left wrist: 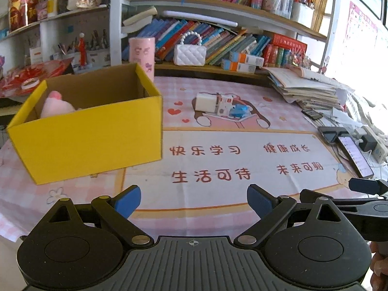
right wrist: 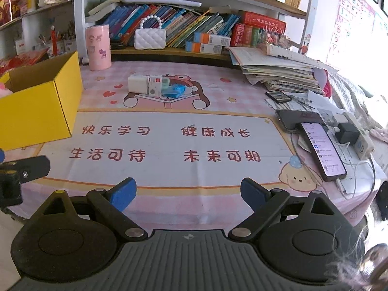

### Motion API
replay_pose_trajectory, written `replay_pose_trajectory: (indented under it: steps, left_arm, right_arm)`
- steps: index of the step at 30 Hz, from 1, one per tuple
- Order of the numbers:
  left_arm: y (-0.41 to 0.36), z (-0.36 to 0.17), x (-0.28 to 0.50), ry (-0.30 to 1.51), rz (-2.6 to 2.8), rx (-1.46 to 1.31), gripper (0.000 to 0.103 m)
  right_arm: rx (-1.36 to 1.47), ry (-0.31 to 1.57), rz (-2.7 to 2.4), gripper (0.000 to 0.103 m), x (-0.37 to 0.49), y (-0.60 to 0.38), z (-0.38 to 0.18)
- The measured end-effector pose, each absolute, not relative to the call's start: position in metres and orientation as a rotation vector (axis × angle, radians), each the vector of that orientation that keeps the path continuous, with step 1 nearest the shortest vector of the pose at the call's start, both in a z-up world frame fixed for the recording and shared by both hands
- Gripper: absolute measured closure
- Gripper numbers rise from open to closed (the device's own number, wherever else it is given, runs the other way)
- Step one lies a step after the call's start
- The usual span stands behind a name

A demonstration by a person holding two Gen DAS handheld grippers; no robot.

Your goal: Organize objects

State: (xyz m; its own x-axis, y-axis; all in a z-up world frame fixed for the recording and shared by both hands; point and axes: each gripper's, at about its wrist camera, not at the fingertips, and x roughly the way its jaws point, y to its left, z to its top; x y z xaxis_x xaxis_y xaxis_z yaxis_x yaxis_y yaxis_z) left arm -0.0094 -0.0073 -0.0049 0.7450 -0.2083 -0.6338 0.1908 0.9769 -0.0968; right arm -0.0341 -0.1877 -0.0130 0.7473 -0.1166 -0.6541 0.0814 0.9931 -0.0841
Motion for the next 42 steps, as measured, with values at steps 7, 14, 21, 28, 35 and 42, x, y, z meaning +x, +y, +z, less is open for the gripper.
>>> replay_pose_trajectory:
  steps: [7,14,21,28,35,42]
  left_arm:
    - [-0.029,-0.007,0.014,0.702,-0.231,-0.002,0.007]
    - [-0.048,-0.001,0.044,0.664,-0.216,0.005,0.007]
    - [-0.073,0.005,0.073,0.643,-0.173,0.005,0.007]
    - [-0.096,0.009,0.096,0.620,-0.133,0.008,0.008]
    - [-0.109,0.010,0.127,0.620,-0.093,-0.014,0.013]
    - [-0.128,-0.001,0.176,0.652,-0.112,-0.020,0.036]
  right_arm:
    - [-0.023,0.748,-0.109,0.010,-0.009,-0.210,-0.019]
    - [-0.012,0.730,-0.074,0.013,0.032,-0.228,-0.016]
    - [-0.016,0.708,-0.010,0.015,0.074,-0.251,-0.011]
    - [-0.009,0.698,0.048,0.025,0.109,-0.273,-0.011]
    - [-0.007,0.700,0.112,0.036,0.142,-0.291,-0.020]
    - [-0.042,0.695,0.155,0.036,0.171,-0.297,-0.032]
